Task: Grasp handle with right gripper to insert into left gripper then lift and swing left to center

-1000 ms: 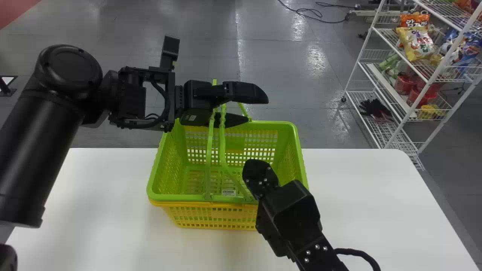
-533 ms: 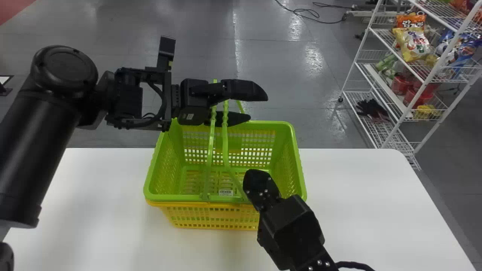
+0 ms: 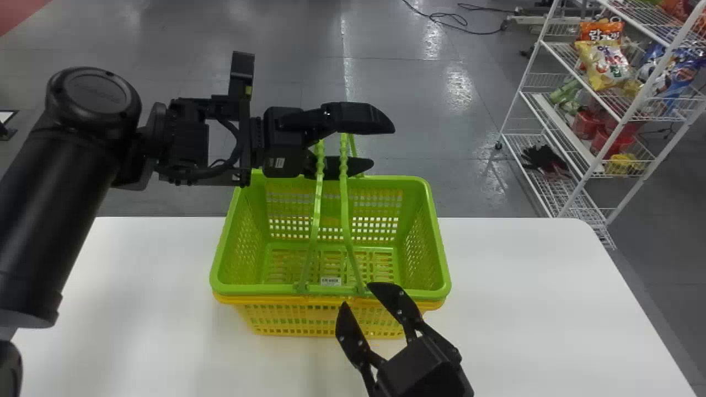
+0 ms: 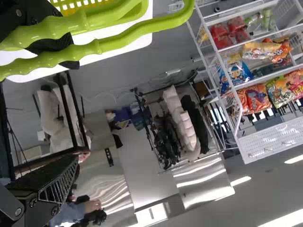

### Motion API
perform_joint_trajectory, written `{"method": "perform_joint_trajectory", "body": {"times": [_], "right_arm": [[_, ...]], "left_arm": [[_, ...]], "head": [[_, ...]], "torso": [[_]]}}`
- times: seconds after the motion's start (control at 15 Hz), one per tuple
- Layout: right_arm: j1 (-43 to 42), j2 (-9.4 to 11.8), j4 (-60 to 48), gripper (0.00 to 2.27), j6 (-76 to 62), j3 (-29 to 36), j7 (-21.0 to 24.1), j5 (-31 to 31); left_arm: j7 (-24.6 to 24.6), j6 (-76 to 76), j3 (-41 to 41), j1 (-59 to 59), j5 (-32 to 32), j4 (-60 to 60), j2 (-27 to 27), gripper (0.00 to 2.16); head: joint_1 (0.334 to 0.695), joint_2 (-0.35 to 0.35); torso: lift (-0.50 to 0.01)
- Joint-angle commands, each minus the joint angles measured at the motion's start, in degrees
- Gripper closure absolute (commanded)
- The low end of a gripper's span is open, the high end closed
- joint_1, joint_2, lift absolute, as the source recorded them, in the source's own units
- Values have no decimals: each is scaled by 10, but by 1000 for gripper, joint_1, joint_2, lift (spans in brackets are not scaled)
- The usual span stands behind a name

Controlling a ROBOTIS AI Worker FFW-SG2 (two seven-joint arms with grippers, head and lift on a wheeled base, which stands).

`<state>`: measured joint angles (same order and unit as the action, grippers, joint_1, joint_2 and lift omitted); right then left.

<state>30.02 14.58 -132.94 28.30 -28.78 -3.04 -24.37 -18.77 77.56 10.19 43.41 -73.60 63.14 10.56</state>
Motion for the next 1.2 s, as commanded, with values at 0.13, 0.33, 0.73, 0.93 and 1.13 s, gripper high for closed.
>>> {"method": "perform_joint_trajectory", "body": {"times": [0.13,0.33,0.73,0.93,1.13], "right_arm": [[16,0,22,103,-32,7,9,0],[27,-1,32,103,-58,14,15,3],[57,-1,45,83,-127,43,29,20],[72,-6,62,83,-169,59,30,38],[85,-9,75,83,-213,73,32,54]], "left_arm": [[0,1,-2,15,-39,-32,-1,164],[5,3,-3,27,-46,-36,-1,164],[18,20,1,72,-76,-58,0,164],[22,34,3,100,-97,-76,1,164],[27,40,3,123,-111,-89,4,164]], "head": [[695,-66],[695,-68],[695,-80],[695,-87],[695,-92]], "torso": [[-93],[-93],[-93],[-93],[-93]]}}
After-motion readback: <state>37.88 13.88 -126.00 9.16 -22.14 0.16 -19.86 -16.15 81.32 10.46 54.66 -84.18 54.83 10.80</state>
